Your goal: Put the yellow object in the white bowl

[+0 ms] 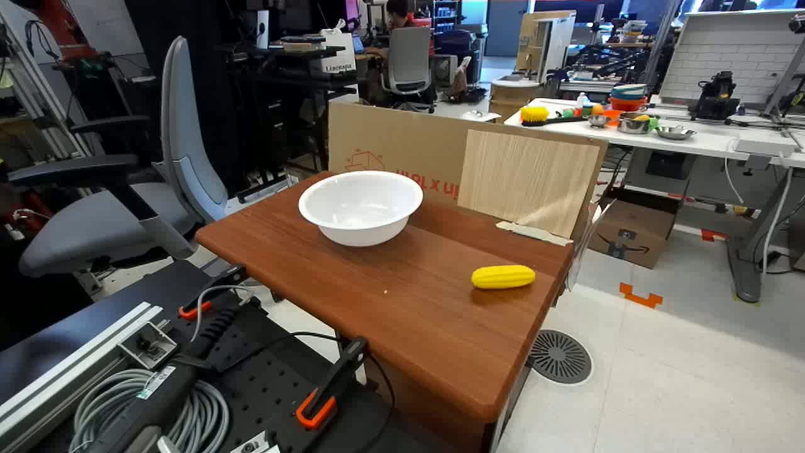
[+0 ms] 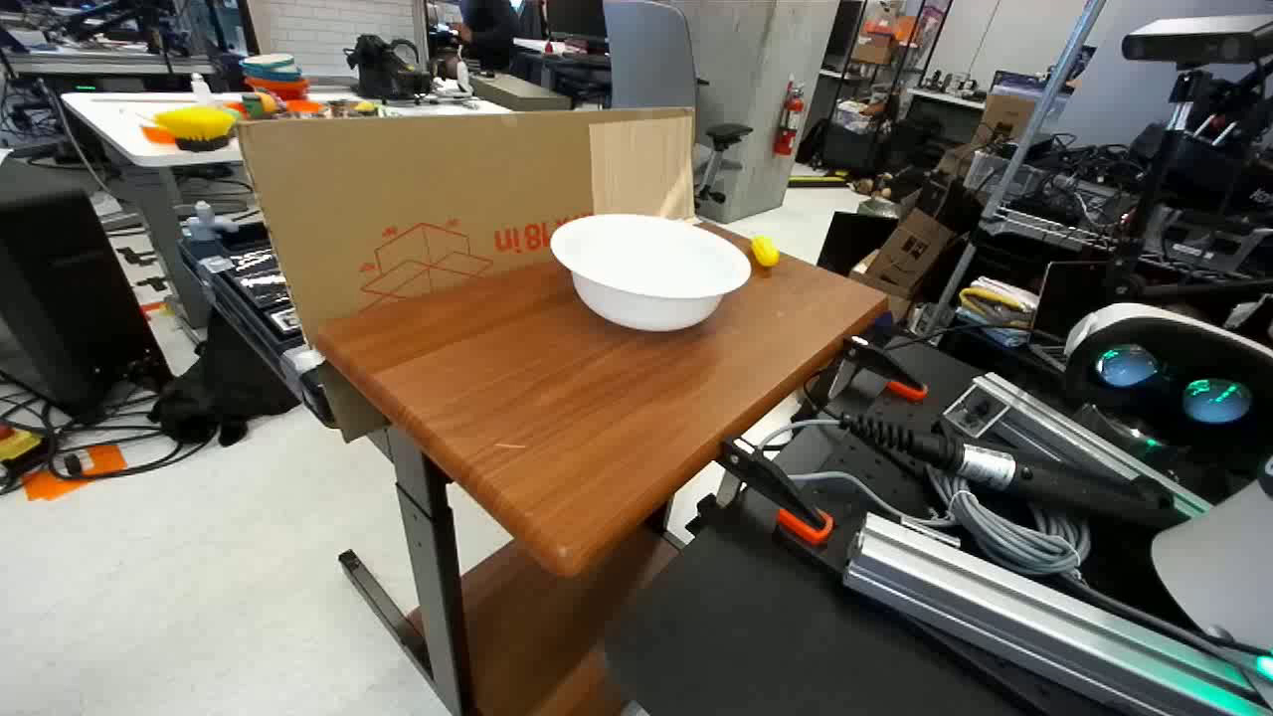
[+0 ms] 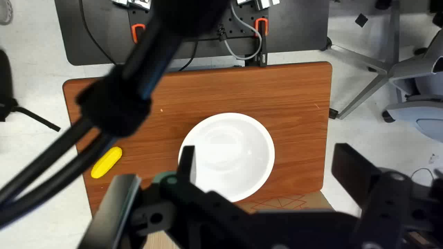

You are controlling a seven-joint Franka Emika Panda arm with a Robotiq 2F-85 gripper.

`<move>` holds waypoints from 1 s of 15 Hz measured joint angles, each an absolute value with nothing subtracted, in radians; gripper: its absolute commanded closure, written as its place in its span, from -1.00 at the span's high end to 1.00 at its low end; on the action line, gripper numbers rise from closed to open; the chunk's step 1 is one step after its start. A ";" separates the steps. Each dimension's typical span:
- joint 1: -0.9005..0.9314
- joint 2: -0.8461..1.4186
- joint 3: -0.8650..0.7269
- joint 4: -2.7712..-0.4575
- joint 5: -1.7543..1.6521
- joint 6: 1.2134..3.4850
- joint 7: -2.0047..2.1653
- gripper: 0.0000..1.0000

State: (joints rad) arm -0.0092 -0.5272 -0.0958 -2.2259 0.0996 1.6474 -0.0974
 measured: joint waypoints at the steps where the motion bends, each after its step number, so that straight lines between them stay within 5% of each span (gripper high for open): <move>1: -0.009 -0.527 -0.096 -2.226 0.100 1.648 -0.097 1.00; 15: -0.041 -0.490 -0.107 -2.228 0.159 1.795 0.020 1.00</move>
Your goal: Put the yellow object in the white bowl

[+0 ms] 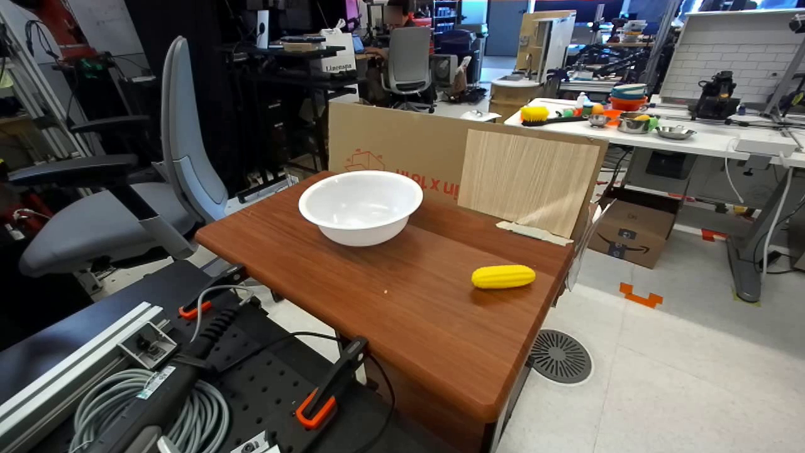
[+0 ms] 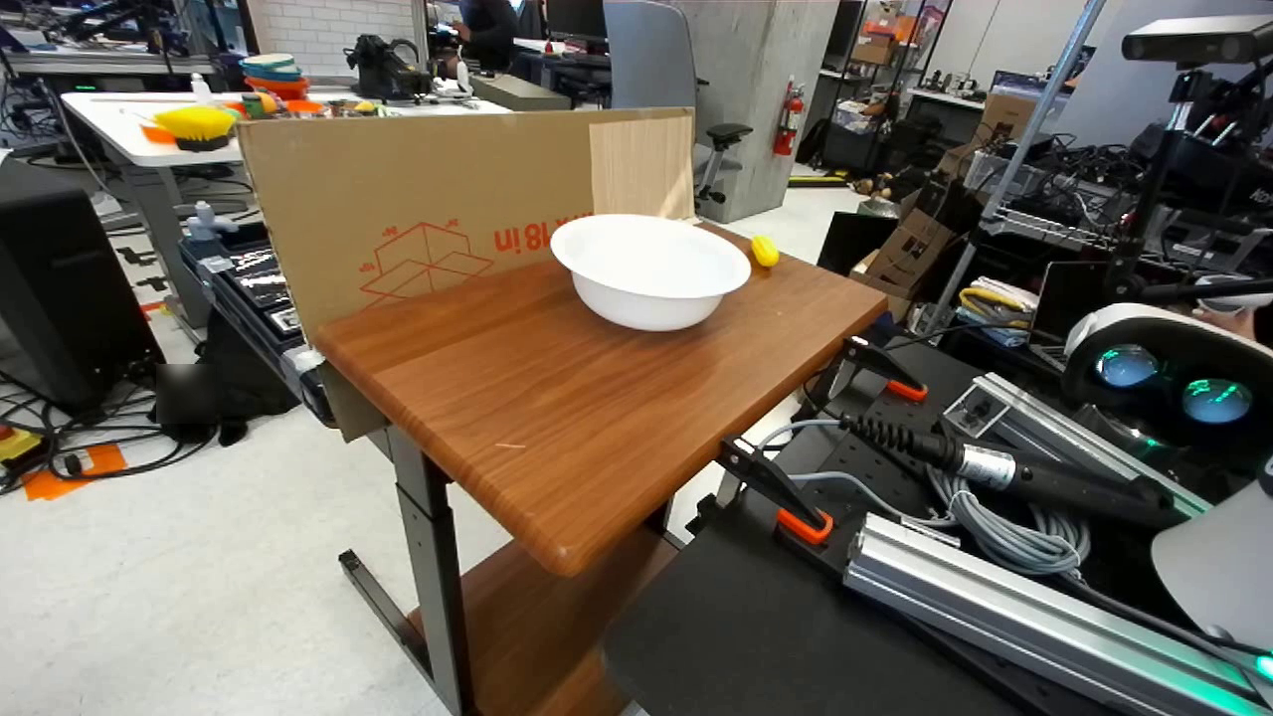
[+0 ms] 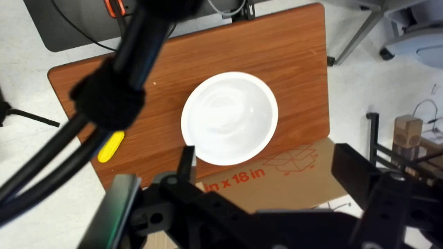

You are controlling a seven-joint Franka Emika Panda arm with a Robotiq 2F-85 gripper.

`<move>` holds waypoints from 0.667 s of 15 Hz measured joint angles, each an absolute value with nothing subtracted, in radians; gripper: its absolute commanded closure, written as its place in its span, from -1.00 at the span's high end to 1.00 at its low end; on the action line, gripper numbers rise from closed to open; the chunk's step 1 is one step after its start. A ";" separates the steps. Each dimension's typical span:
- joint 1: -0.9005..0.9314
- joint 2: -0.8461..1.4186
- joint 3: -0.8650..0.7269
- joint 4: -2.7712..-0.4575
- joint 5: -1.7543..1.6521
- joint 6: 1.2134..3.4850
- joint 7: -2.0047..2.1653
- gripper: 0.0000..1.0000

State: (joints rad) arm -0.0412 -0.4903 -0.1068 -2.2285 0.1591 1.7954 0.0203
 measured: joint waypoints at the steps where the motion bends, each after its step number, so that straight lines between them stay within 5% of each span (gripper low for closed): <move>1: -0.059 -0.472 -0.120 -2.228 0.161 1.834 0.034 1.00; 10: -0.226 -0.246 -0.293 -2.232 0.217 2.153 0.074 1.00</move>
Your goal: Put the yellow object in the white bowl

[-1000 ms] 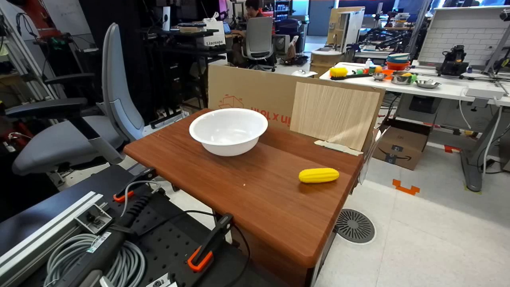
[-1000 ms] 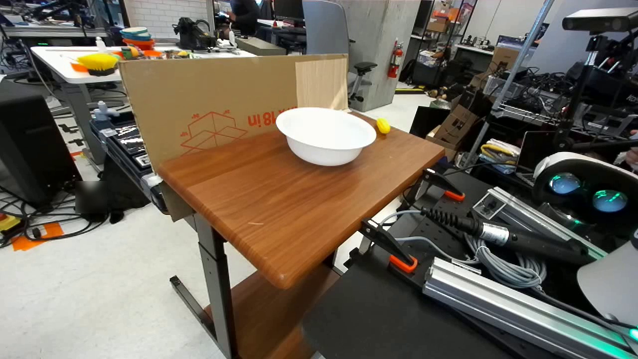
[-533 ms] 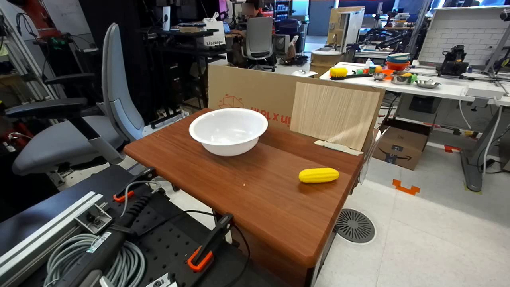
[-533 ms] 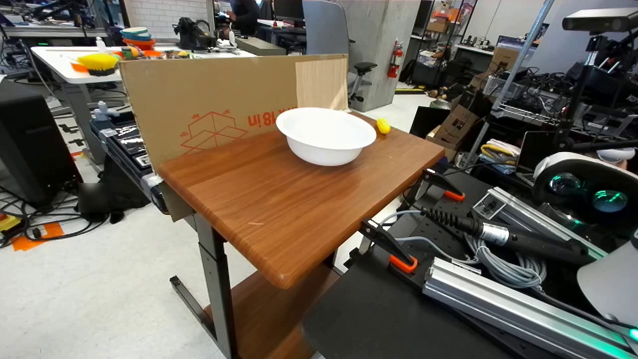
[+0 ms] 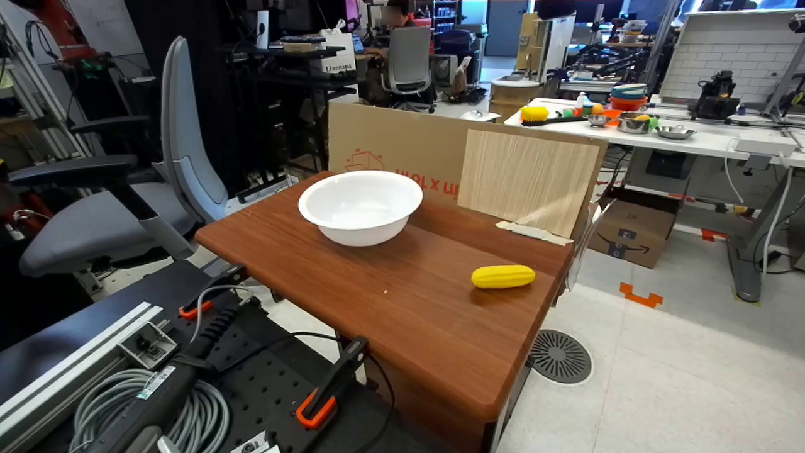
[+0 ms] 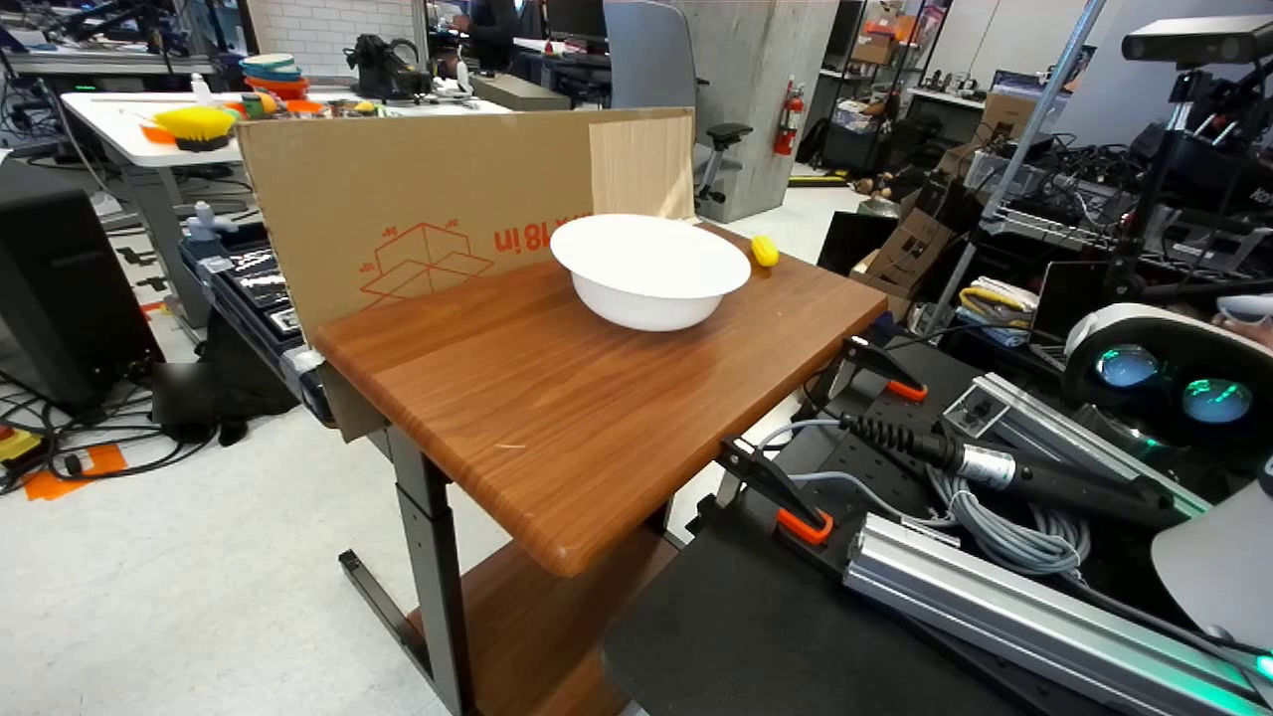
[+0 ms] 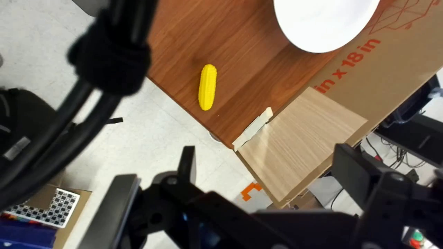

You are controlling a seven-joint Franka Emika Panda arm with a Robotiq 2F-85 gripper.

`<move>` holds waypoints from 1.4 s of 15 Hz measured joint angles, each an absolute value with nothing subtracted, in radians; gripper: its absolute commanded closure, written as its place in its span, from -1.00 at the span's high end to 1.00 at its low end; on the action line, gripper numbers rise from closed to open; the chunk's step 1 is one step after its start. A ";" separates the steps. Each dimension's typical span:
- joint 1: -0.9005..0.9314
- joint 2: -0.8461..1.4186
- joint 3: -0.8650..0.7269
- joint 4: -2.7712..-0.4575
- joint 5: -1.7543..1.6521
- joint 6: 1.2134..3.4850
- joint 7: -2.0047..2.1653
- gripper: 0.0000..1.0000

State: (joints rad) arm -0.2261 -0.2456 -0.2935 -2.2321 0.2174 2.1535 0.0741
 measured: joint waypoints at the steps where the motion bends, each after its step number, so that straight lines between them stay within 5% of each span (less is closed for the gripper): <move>1: -0.230 -0.232 -0.294 -2.232 0.223 2.163 0.081 1.00; 10: -0.226 -0.163 -0.267 -2.184 0.223 2.024 0.126 1.00; 21: -0.233 0.361 -0.275 -1.902 0.221 2.185 0.475 1.00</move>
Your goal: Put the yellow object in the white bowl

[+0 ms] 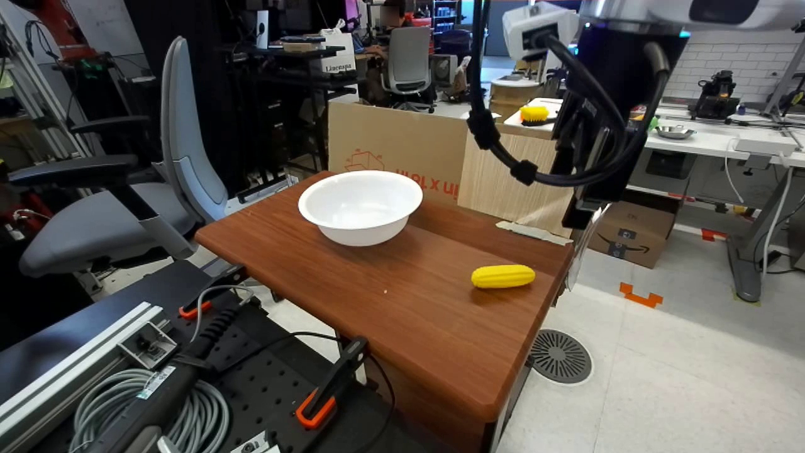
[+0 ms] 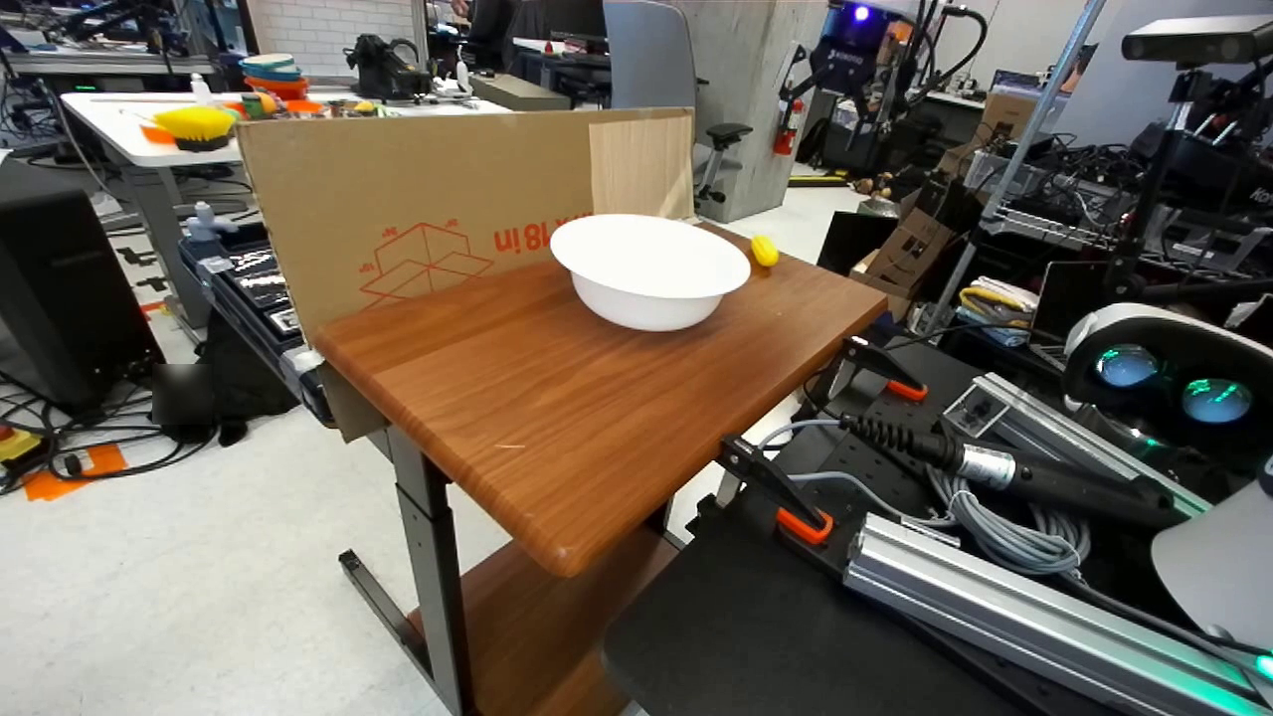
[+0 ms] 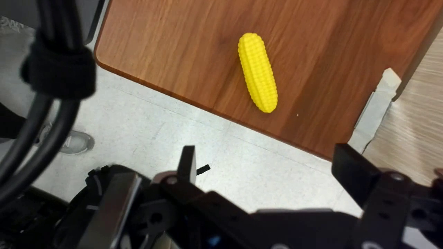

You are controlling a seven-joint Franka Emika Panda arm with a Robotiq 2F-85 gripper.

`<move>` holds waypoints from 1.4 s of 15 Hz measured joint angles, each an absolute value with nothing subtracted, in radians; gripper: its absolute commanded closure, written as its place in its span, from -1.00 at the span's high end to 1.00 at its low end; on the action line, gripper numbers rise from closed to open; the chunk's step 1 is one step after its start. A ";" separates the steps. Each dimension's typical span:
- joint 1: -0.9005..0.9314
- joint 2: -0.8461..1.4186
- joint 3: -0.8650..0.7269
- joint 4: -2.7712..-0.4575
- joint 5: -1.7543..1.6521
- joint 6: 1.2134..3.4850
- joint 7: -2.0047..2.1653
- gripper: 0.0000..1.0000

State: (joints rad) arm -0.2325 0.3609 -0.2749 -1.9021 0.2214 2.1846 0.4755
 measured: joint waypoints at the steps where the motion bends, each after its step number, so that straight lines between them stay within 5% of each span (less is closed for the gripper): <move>1: -0.229 0.399 -0.274 -1.876 0.220 2.188 0.496 1.00; 21: -0.123 0.622 -0.268 -1.792 0.064 2.243 0.643 1.00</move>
